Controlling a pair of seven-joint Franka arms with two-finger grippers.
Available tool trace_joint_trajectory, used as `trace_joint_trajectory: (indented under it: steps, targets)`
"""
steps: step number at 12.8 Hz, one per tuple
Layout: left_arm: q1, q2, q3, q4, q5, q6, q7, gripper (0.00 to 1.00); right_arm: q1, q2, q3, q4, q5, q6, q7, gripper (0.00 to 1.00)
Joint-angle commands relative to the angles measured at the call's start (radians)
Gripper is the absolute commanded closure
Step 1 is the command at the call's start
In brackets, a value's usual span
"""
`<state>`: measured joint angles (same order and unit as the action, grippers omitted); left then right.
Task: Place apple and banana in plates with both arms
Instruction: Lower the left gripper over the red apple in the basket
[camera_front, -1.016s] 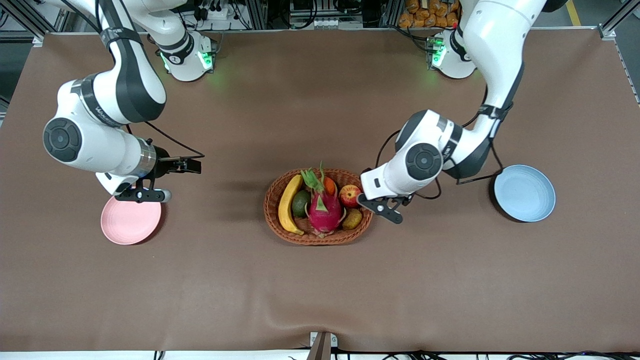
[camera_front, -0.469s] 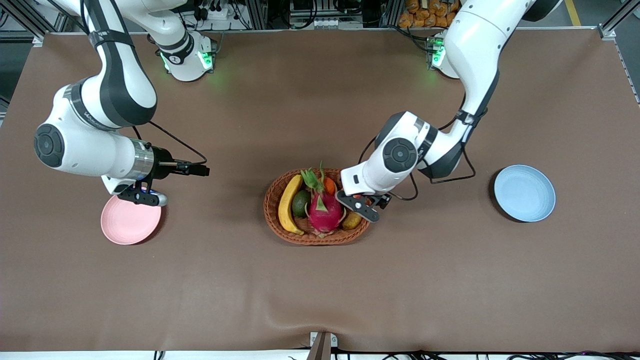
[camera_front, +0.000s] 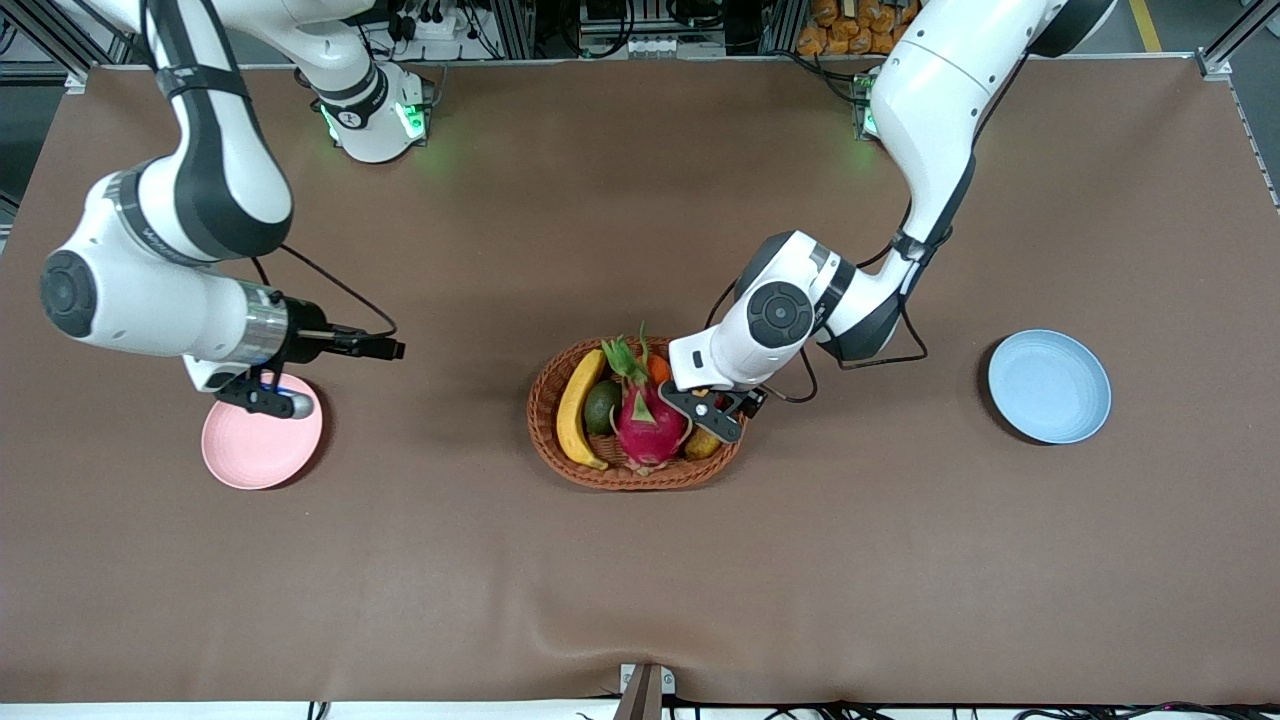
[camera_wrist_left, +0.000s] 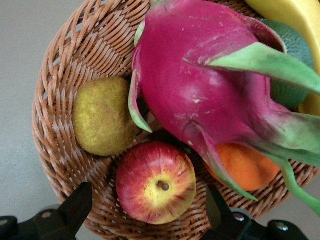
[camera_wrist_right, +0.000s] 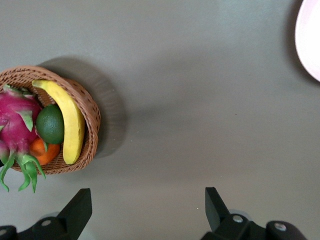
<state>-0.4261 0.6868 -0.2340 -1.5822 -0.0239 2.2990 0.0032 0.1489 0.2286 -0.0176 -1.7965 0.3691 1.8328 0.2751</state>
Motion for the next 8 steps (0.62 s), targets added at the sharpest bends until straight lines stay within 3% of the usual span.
trace_joint_trajectory:
  steps: [1,8]
  targets:
    - [-0.017,0.017,0.004,0.001,-0.007,0.052,0.015,0.0,-0.012,0.008,0.008,0.017,0.018,0.005,-0.005,0.0]
    - [-0.019,0.039,0.007,-0.001,0.025,0.068,0.015,0.0,-0.019,0.008,0.008,0.014,0.013,0.003,-0.005,0.0]
